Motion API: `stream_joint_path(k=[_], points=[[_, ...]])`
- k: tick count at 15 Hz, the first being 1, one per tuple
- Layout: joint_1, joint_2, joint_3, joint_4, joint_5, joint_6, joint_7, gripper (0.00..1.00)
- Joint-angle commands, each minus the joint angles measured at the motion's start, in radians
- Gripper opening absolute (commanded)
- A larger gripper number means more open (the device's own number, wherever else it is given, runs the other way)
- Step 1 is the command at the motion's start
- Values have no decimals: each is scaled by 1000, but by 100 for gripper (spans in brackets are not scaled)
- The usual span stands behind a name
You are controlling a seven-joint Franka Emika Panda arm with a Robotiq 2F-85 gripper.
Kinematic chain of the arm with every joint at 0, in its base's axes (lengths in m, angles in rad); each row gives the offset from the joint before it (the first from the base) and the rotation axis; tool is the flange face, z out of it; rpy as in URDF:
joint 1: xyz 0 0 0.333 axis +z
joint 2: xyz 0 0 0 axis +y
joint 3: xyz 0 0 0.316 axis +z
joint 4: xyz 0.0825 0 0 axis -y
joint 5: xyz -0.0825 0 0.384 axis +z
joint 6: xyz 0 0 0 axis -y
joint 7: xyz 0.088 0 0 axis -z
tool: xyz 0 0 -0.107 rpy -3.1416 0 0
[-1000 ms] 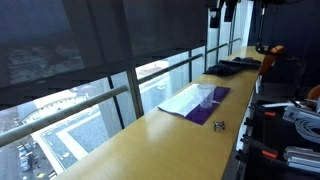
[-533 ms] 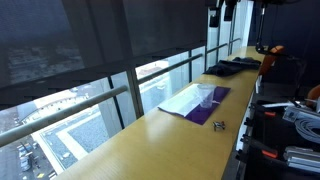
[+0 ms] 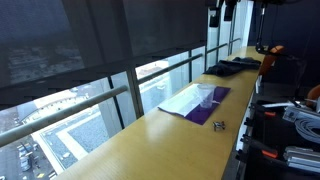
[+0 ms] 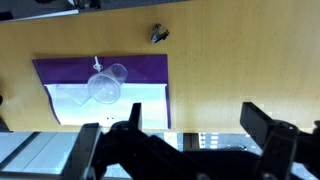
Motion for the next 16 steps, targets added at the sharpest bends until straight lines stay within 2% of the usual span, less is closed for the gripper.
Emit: stream_joint_path(k=[1,11,16], points=[[37,5,-33,2,-12,-3,10,100],[37,5,-33,2,-12,-3,10,100],[28,79,-27,55,-52,20,71,100]])
